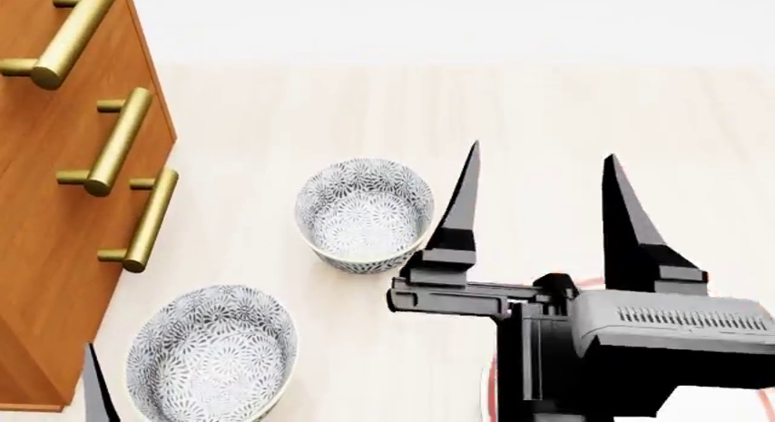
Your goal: Pick up the bowl and put it in the front on the plate.
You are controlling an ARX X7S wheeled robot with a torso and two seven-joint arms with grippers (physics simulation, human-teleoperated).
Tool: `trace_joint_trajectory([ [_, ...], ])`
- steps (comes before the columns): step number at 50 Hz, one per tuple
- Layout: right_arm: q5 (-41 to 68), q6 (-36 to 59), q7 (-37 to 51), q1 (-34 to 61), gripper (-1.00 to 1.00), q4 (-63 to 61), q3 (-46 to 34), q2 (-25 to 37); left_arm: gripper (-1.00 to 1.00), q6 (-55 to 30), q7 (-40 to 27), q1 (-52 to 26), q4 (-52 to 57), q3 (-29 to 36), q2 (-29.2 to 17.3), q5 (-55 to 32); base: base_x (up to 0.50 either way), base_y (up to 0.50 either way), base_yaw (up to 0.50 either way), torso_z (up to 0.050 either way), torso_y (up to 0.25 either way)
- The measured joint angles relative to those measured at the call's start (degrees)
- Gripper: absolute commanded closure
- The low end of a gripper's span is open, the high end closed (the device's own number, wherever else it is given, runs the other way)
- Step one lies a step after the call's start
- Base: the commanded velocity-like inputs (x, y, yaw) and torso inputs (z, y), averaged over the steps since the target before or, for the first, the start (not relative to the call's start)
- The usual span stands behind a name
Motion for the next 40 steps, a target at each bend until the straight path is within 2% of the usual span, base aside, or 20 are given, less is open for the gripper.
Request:
trace_joint_trajectory([
  [7, 5.4, 16.3, 1.0, 14.0, -1.00, 6.0, -0.2, -1.2, -1.00, -0.2, 0.0, -0.1, -0.5, 0.4, -0.2, -0.6, 0.00, 0.00, 0.00, 0.000, 0.000],
  [16, 9.4, 28.8, 0.9, 29.2, -1.00, 18.0, -0.4, -3.7, -1.00, -0.6, 0.0, -0.4, -1.2, 0.9, -0.3, -1.2, 0.00, 0.00, 0.00, 0.000, 0.000],
  [27, 12.6, 37.1, 0.9, 41.5, -1.00, 33.3, 0.0, -7.2, -1.00, -1.3, -0.1, -0.5, -1.6, 1.4, -0.4, -2.0, 0.00, 0.00, 0.00, 0.000, 0.000],
  [40, 16.3, 39.8, 3.1, 50.9, -1.00, 51.4, 2.4, -10.7, -1.00, -2.3, -0.2, -0.7, -2.0, 1.8, -0.4, -2.9, 0.00, 0.00, 0.00, 0.000, 0.000],
])
